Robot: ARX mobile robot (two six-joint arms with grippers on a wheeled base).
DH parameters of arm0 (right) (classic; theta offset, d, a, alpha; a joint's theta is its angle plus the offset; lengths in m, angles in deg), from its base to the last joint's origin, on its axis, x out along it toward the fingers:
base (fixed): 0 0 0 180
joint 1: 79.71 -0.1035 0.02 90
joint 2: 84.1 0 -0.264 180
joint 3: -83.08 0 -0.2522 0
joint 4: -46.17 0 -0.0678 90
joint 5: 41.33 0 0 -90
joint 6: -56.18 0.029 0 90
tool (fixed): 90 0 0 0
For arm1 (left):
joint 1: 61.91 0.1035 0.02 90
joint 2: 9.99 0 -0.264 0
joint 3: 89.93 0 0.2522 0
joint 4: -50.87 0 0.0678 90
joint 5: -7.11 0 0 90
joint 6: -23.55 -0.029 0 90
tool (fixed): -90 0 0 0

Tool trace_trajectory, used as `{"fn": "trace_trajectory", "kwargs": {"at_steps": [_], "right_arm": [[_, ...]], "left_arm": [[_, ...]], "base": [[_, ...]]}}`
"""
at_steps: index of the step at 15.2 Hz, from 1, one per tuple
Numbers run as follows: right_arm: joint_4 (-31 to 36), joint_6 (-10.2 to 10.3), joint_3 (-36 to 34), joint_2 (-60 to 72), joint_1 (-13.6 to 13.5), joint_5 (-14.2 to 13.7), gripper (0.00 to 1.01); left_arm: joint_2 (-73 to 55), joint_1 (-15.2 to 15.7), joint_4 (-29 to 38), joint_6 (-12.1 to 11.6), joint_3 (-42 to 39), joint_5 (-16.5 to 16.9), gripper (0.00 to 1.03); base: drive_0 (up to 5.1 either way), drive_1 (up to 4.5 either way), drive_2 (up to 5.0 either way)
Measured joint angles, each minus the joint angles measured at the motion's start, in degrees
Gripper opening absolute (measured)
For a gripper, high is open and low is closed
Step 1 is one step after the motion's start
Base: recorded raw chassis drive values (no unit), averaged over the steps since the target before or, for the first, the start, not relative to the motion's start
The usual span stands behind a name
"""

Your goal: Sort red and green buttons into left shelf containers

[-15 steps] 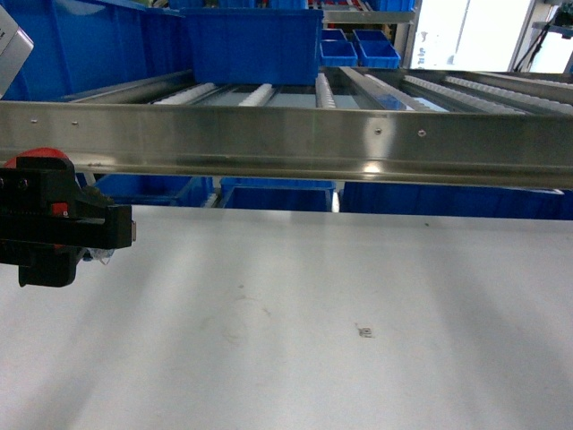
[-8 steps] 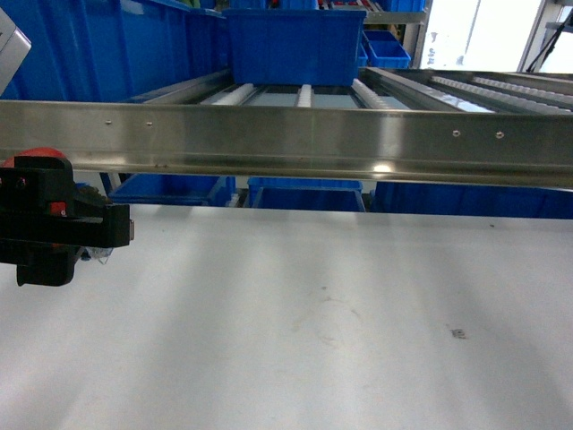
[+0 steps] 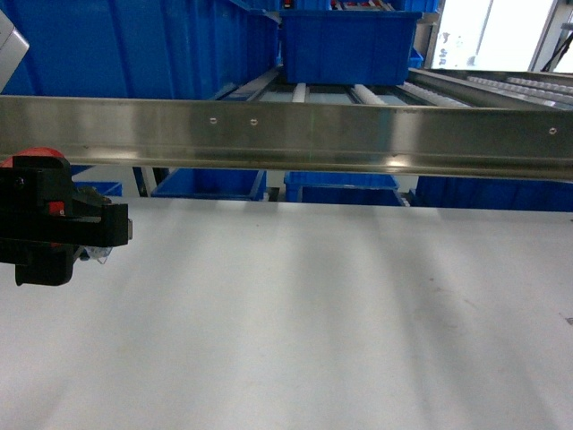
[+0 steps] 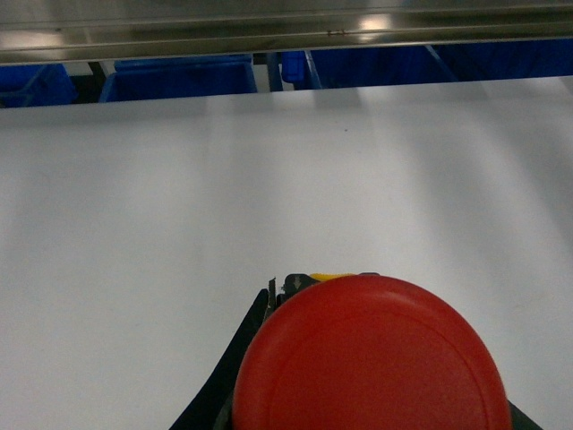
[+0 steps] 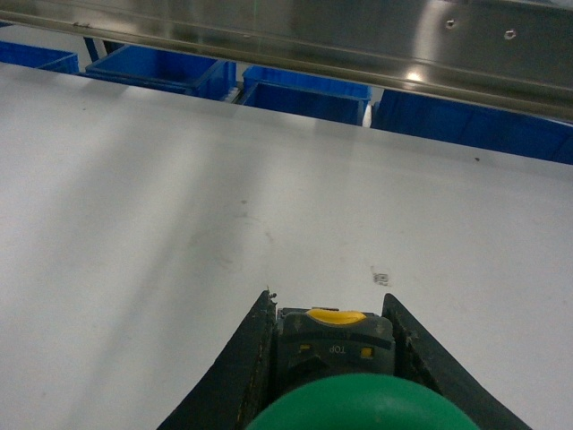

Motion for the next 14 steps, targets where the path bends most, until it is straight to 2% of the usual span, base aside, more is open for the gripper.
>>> {"fn": "trace_trajectory", "kwargs": {"at_steps": [8,14], "right_arm": [[-0.1,0.0,0.0,0.0,0.0,0.0,0.28],[0.0,0.0,0.0,0.0,0.0,0.0,0.28]], "left_arm": [[0.0,0.0,0.1,0.0,0.0,0.0,0.26],[0.0,0.0,0.0,0.0,0.0,0.0,0.26]], "base": [[-4.9,1.57,3.3],[-4.9,2.43,2.4]]}}
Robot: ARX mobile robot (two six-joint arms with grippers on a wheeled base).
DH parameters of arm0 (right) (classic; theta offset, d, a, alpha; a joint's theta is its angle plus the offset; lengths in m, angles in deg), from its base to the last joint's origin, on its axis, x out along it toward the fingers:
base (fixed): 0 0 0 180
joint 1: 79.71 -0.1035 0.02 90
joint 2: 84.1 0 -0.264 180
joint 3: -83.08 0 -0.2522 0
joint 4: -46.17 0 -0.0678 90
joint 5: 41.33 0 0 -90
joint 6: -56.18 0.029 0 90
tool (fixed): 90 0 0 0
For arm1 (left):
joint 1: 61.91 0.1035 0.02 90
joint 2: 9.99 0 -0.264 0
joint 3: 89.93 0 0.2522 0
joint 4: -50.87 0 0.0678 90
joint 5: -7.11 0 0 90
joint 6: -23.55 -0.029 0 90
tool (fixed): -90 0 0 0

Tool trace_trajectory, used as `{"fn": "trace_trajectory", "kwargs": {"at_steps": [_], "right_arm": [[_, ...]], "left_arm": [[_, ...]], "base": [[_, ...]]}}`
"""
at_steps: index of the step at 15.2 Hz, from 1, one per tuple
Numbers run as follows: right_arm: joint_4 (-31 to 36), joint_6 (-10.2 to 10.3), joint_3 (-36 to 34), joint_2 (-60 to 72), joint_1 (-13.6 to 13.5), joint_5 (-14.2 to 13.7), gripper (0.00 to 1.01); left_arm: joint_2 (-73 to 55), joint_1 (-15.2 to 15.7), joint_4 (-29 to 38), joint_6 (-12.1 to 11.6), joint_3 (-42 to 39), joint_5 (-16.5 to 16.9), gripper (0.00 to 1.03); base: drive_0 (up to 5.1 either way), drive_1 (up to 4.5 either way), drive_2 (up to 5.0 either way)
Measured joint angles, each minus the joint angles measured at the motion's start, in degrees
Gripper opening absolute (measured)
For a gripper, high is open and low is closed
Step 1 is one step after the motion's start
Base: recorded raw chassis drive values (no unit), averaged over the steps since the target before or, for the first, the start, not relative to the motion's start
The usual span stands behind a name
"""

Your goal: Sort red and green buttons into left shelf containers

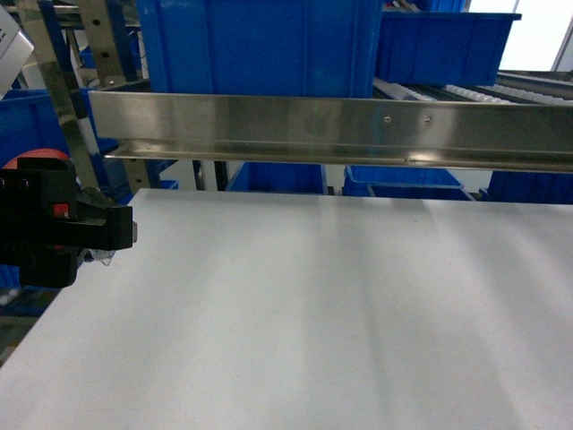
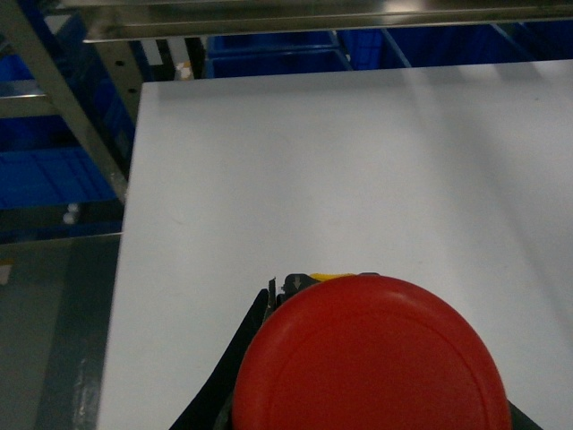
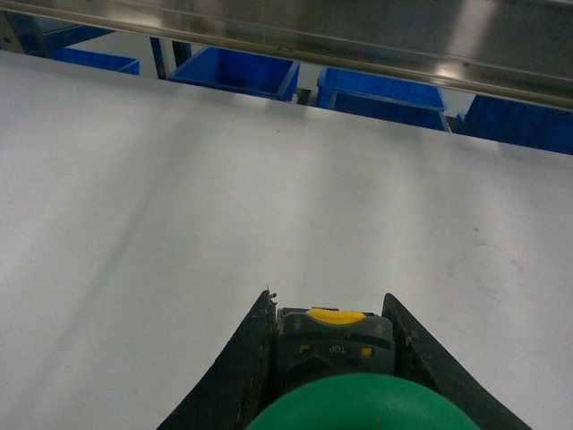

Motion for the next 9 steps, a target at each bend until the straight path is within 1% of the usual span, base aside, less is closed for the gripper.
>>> {"fn": "trace_trajectory", "kwargs": {"at_steps": [9], "right_arm": [[0.1,0.0,0.0,0.0,0.0,0.0,0.28]], "left_arm": [[0.0,0.2,0.0,0.0,0.0,-0.1,0.26]], "base": [[-5.0,2.4,2.4]]}}
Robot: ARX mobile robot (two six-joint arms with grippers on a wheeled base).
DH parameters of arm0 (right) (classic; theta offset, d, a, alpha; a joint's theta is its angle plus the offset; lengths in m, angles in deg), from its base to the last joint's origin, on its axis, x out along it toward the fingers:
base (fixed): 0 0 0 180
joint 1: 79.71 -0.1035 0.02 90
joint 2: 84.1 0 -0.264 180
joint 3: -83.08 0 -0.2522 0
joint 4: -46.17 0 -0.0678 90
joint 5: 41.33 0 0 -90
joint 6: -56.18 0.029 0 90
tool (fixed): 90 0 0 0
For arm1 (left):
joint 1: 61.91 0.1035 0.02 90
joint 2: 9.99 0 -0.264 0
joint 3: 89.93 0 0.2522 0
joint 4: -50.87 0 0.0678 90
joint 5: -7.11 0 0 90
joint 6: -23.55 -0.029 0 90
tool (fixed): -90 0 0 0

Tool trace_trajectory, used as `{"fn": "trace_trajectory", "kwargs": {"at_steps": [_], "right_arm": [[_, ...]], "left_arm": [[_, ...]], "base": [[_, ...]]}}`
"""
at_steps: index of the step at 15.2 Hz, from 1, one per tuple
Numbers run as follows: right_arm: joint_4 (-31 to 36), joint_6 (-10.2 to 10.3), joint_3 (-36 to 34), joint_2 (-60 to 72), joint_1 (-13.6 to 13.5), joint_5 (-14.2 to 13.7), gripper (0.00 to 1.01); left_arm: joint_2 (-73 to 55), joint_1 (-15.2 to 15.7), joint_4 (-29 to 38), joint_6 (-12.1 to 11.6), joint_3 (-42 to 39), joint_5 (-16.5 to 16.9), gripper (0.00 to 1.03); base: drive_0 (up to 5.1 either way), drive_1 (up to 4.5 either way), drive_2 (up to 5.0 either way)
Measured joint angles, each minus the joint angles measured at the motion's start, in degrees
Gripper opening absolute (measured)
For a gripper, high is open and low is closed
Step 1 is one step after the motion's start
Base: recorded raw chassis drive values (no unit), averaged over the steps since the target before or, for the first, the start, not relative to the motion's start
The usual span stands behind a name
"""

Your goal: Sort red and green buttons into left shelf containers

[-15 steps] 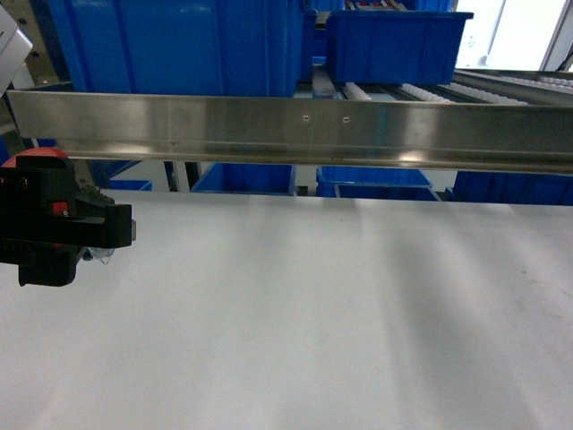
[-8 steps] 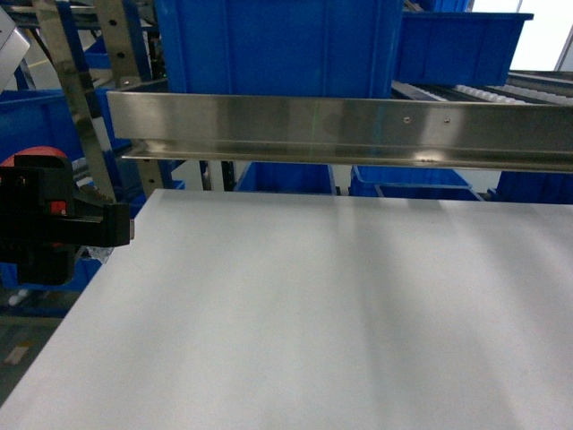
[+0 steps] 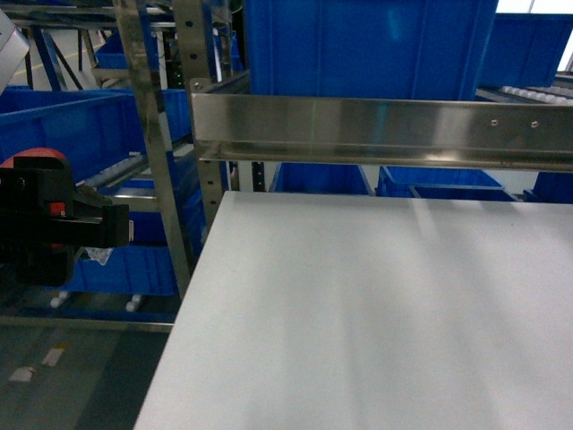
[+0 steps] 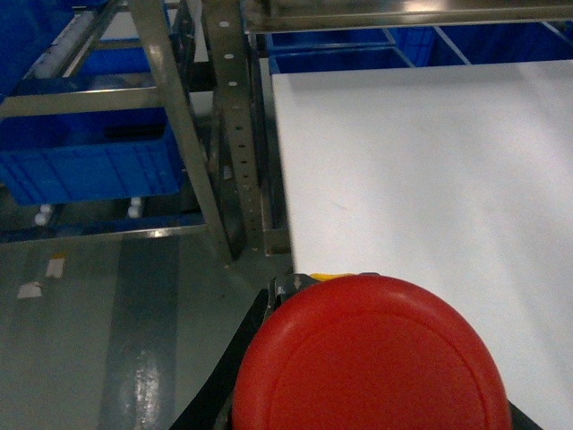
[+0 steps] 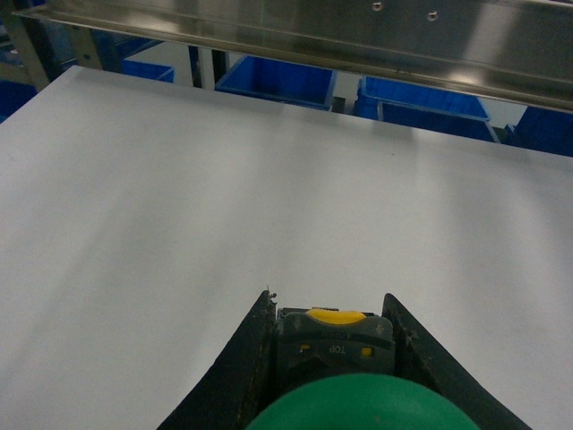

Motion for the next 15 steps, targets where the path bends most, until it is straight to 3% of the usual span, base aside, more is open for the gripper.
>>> {"fn": "trace_trajectory", "kwargs": {"at_steps": [15], "right_arm": [[-0.2,0.0,0.0,0.0,0.0,0.0,0.28]], "left_arm": [[-0.1,0.0,0.2,0.0,0.0,-0.1,0.26]], "base": [[-5.0,2.42,2.4]]}}
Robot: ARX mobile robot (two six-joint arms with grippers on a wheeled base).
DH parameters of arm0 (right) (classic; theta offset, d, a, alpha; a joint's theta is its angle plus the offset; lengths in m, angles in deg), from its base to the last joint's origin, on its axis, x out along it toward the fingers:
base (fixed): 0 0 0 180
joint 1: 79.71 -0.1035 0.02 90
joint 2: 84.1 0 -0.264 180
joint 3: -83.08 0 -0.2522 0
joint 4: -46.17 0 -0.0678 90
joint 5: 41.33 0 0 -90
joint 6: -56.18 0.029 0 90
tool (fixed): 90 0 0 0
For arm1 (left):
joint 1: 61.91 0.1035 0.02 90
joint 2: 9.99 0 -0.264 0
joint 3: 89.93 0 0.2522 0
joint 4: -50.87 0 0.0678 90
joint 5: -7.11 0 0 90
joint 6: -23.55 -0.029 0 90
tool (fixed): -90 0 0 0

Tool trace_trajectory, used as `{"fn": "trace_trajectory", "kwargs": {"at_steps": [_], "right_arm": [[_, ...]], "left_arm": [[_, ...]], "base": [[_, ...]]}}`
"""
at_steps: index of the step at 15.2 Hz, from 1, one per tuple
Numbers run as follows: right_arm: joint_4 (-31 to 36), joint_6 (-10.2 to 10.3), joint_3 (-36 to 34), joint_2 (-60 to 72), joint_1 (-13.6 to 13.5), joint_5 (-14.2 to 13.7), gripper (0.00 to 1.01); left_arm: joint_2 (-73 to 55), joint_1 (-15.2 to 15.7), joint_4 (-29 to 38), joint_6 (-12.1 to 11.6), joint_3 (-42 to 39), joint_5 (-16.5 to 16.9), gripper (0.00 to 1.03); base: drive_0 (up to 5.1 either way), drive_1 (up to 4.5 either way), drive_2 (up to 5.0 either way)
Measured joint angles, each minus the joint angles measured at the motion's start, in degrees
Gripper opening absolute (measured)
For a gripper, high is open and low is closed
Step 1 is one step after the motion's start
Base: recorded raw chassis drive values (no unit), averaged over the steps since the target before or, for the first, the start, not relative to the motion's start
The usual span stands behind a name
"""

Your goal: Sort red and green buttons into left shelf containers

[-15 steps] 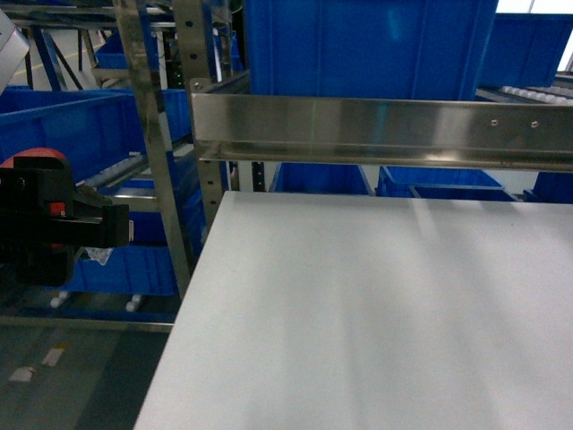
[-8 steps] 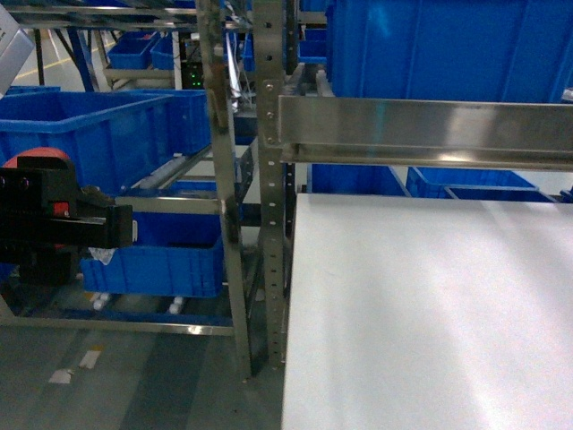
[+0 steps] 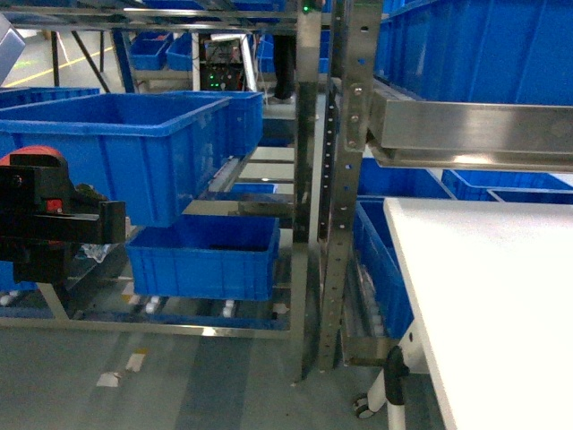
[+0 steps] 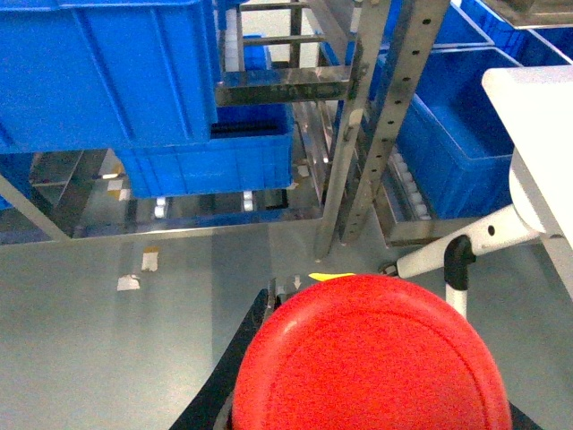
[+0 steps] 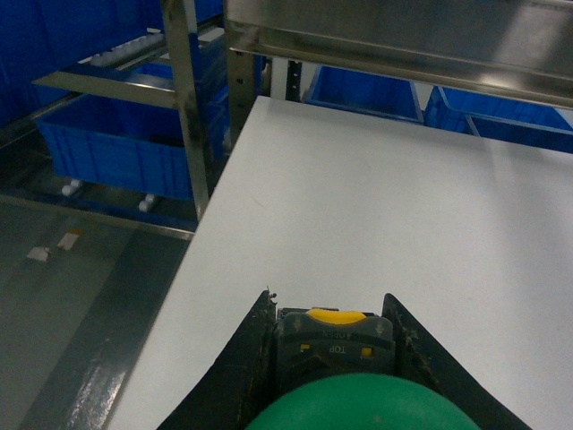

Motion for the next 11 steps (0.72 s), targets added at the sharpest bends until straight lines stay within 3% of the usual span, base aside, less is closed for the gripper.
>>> {"fn": "trace_trajectory", "kwargs": {"at_steps": [11], "right_arm": [[0.0,0.0,0.0,0.1,0.0,0.0,0.28]], "left_arm": [[0.0,0.0,0.0,0.0,0.1,0.0,0.26]], "base": [[-5.0,2.44,2.4]]}}
